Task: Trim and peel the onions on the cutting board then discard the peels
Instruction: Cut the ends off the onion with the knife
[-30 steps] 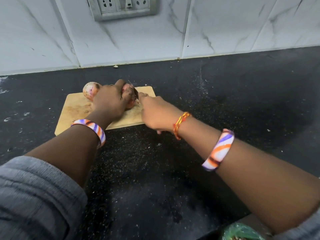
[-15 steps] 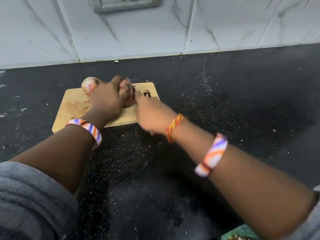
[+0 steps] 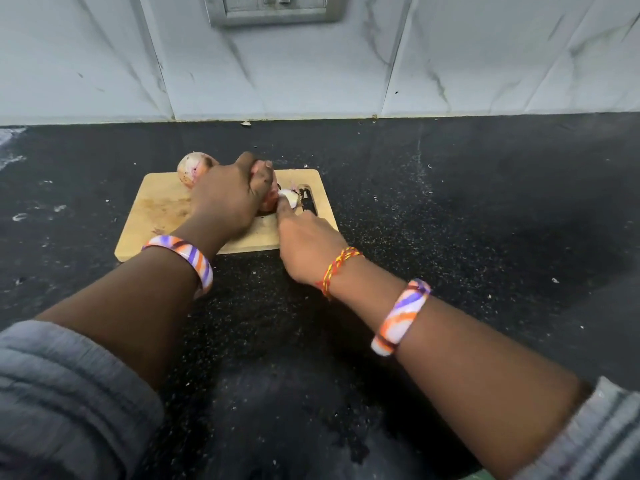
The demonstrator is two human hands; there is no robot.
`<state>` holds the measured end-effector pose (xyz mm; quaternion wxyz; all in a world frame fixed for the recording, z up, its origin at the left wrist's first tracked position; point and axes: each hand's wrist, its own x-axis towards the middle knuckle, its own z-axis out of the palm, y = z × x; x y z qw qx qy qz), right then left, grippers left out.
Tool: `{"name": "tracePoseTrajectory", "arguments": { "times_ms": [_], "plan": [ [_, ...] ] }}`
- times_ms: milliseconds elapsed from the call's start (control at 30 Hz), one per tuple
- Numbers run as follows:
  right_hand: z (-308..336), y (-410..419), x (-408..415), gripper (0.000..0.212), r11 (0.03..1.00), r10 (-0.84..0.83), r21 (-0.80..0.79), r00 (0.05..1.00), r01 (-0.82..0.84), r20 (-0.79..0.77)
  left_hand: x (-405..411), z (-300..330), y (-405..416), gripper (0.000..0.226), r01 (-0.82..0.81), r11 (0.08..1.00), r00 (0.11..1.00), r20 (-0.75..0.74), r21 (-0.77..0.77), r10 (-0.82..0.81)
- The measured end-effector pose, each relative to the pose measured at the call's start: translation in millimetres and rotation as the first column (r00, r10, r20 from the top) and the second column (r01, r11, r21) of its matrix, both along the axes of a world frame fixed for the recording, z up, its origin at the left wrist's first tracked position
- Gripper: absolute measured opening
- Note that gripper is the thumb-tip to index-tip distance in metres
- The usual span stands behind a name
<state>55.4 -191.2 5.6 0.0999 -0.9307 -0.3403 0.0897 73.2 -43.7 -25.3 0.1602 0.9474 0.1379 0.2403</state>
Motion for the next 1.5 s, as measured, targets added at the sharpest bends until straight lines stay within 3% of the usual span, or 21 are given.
{"name": "tracePoseTrajectory", "arguments": {
  "times_ms": [167,367,567,867,1133,1367,1500],
  "plan": [
    [-6,-21,-14,0.076,0.999,0.027,-0.021,0.996,-0.029,-0.084,-4,2,-3,0.046,-0.042,0.998,0.999,-0.018,-0.036,0.041],
    [2,-8,5,0.067,0.998,-0.003,0.054,0.989,0.011,-0.151,-15,0,-18,0.044,-0.054,0.997,0.999,0.002,-0.06,0.054],
    [-12,-45,-29,0.071,0.999,-0.016,0.025,0.986,0.02,-0.165,-17,-4,-19,0.05,-0.138,0.956,0.99,-0.001,-0.258,0.142],
    [-10,-16,19,0.059,0.993,-0.002,0.117,0.983,0.024,-0.184,-25,0,-26,0.051,-0.189,0.89,0.981,-0.039,-0.414,0.19],
    [-10,-20,37,0.058,0.997,0.006,0.075,0.993,0.002,-0.117,-28,-1,-36,0.054,-0.276,0.854,0.96,-0.089,-0.44,0.264],
    [10,-35,42,0.056,0.935,-0.034,0.33,0.96,0.13,-0.279,-28,-3,-35,0.054,-0.266,0.848,0.959,-0.038,-0.458,0.281],
    [11,-40,22,0.056,0.973,0.042,0.229,0.973,0.011,-0.228,-28,-2,-36,0.055,-0.291,0.831,0.949,-0.031,-0.475,0.314]
  ]
}}
